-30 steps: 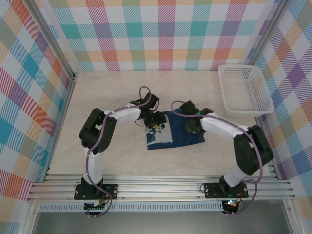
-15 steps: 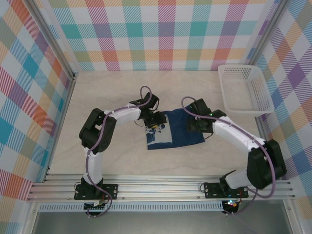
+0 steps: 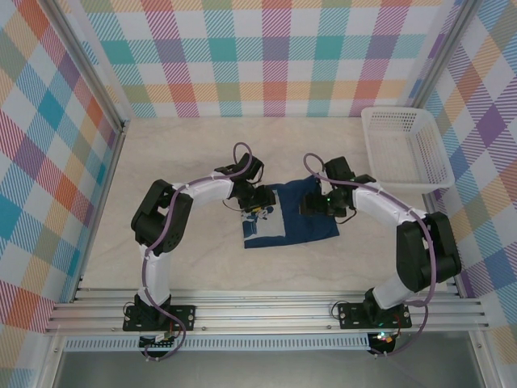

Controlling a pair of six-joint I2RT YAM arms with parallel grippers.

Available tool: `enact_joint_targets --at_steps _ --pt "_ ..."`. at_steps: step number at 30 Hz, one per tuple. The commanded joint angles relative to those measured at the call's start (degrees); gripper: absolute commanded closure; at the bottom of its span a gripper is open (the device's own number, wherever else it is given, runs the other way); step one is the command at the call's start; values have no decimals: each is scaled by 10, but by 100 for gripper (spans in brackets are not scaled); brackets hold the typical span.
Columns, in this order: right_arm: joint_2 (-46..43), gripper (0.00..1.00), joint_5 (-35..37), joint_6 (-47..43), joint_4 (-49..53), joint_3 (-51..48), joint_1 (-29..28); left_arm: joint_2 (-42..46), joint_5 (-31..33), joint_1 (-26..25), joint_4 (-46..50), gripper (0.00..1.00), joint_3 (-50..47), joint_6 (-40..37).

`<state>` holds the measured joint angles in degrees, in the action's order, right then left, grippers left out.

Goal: Fold the inside-out t-shirt

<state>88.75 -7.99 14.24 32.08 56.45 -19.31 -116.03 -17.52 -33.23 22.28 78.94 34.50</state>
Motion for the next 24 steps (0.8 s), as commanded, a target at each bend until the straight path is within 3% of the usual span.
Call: enact_joint_targets --at_steps 1,14,17,21,24 --pt "9 16 -50 -19 -20 -18 18 9 6 5 16 49 4 -17" --pt "20 10 -107 0 -79 -47 65 5 1 5 21 49 10 -23" --pt "11 18 -133 5 -83 -59 65 5 1 5 23 49 11 -25" --pt "-11 40 -162 23 -83 -81 76 5 1 5 24 49 11 -26" --pt "-37 52 -179 42 -81 -101 87 4 1 5 24 49 10 -26"
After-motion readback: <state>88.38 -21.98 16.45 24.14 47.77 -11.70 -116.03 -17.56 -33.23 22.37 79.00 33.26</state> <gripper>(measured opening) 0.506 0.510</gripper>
